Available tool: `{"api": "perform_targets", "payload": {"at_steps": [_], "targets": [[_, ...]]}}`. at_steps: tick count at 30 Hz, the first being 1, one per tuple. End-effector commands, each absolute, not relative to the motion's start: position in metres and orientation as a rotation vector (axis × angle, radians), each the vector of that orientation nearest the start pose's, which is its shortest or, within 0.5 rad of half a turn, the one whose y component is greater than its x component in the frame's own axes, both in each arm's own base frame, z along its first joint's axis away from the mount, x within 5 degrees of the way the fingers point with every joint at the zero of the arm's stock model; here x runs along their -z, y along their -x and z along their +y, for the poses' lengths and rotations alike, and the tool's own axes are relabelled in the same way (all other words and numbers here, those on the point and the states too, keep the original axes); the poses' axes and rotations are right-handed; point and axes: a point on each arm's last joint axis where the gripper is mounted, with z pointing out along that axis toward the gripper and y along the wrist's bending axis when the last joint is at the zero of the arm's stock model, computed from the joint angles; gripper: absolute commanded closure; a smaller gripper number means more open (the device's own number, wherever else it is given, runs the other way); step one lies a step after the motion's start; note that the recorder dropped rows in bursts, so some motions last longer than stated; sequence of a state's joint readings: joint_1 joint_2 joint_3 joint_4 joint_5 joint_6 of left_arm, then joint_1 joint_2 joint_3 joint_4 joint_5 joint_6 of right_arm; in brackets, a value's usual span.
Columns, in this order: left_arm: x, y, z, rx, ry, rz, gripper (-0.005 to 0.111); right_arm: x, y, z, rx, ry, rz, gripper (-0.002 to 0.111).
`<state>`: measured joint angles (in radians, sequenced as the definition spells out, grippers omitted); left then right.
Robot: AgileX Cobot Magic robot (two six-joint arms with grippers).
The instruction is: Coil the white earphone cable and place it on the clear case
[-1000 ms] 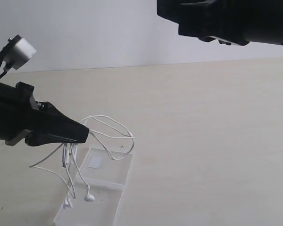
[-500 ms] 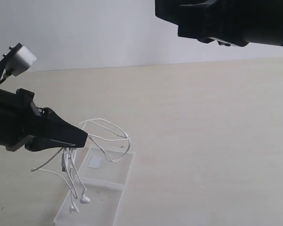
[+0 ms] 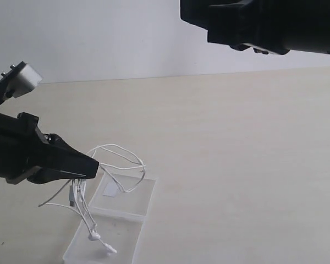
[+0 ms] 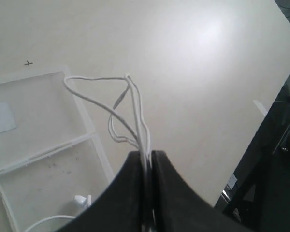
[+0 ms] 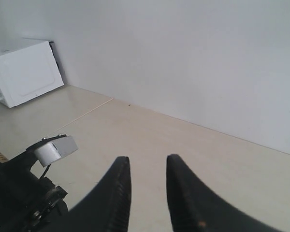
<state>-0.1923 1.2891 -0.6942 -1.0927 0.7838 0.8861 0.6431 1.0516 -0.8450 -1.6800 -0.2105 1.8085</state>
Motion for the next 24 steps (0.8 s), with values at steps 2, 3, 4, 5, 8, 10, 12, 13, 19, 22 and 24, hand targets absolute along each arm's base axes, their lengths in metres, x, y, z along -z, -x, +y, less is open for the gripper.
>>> {"api": "perform_targets", "payload": {"at_steps": [2, 3, 4, 5, 8, 10, 12, 13, 19, 22, 24], "targets": [[-0.244, -0.215, -0.101, 0.952, -0.445, 2.419, 0.107, -0.367, -0.174, 0.154, -0.743, 0.609, 1.657, 0.082], [-0.243, -0.214, -0.101, 0.946, -0.451, 2.423, 0.107, -0.367, -0.174, 0.154, -0.745, 0.607, 1.658, 0.082], [-0.243, -0.214, -0.101, 0.943, -0.457, 2.428, 0.107, -0.367, -0.174, 0.154, -0.749, 0.602, 1.661, 0.082], [-0.242, -0.213, -0.100, 0.942, -0.454, 2.439, 0.107, -0.367, -0.174, 0.154, -0.749, 0.602, 1.661, 0.082], [-0.241, -0.213, -0.100, 0.929, -0.468, 2.448, 0.107, -0.367, -0.174, 0.154, -0.749, 0.602, 1.661, 0.082], [-0.241, -0.213, -0.100, 0.929, -0.468, 2.448, 0.107, -0.367, -0.175, 0.154, -0.753, 0.599, 1.665, 0.082], [-0.238, -0.213, -0.100, 0.937, -0.478, 2.466, 0.107, -0.367, -0.175, 0.154, -0.753, 0.599, 1.667, 0.082], [-0.236, -0.213, -0.101, 0.944, -0.483, 2.477, 0.107, -0.367, -0.175, 0.154, -0.753, 0.599, 1.667, 0.082], [-0.225, -0.214, -0.101, 0.949, -0.537, 2.542, 0.107, -0.367, -0.175, 0.154, -0.755, 0.597, 1.667, 0.082], [-0.224, -0.214, -0.101, 0.935, -0.554, 2.548, 0.107, -0.367, -0.175, 0.154, -0.756, 0.596, 1.668, 0.082], [-0.223, -0.213, -0.099, 0.911, -0.574, 2.562, 0.107, -0.367, -0.175, 0.154, -0.756, 0.596, 1.668, 0.082]]}}
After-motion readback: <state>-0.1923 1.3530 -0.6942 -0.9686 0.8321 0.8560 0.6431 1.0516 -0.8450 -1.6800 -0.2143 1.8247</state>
